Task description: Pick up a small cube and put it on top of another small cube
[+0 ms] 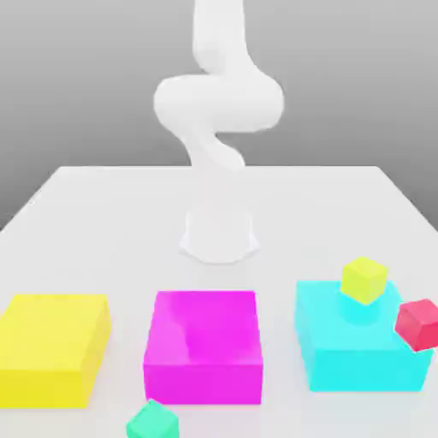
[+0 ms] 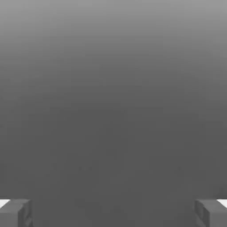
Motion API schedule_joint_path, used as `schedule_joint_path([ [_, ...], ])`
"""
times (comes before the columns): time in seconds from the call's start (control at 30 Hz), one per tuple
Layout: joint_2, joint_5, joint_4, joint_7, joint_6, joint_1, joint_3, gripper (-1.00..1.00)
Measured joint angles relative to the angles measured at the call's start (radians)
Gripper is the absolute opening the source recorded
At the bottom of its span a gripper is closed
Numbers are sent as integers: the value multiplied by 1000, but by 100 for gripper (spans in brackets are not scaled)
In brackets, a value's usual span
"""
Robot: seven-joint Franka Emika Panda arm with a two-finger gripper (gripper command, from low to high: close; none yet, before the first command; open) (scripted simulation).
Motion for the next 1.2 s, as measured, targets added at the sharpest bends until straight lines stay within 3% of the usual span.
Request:
schedule_joint_path([
  [0.6,659,-36,-38,271,224,-112,6,0],
  [0.9,984,0,-57,368,336,-136,-13,0],
  [1.07,1165,10,-30,376,461,-141,-12,0],
  [1.1,1189,11,-25,375,480,-141,-12,-100],
  [1.2,1189,10,-25,376,480,-141,-12,-100],
])
